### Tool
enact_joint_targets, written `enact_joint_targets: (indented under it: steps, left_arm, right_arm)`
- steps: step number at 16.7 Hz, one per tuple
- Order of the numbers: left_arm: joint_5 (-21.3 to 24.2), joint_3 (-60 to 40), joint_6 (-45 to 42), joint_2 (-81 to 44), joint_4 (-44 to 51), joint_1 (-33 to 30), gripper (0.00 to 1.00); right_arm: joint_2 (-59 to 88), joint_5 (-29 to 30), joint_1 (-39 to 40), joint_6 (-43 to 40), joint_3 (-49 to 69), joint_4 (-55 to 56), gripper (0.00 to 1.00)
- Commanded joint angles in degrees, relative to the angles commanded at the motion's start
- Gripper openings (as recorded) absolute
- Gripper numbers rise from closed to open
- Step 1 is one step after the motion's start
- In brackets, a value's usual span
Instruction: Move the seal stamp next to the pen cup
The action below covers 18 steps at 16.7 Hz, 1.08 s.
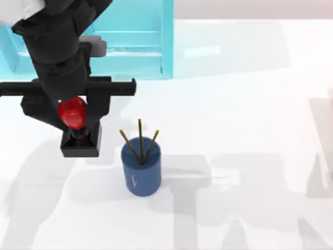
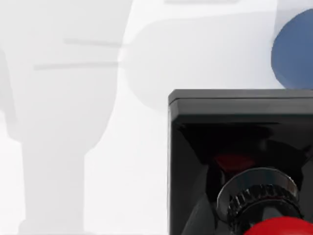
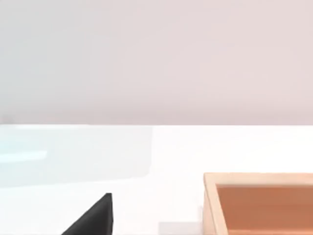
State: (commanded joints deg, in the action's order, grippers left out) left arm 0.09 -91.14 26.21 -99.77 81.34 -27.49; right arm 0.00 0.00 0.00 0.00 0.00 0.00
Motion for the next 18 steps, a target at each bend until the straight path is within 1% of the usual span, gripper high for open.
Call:
enact_joint_targets:
  steps: [5,18]
  left_arm:
    - [-0.01,1.33,0.06,0.14,-1.16,-0.08,0.0]
    - [-0.01,1.33,0.06,0.14,-1.16,-0.08,0.98]
  right_arm:
    - [0.0,0.0,0.0,0.0,0.0,0.0,1.0]
    - [0.0,0.0,0.0,0.0,0.0,0.0,1.0]
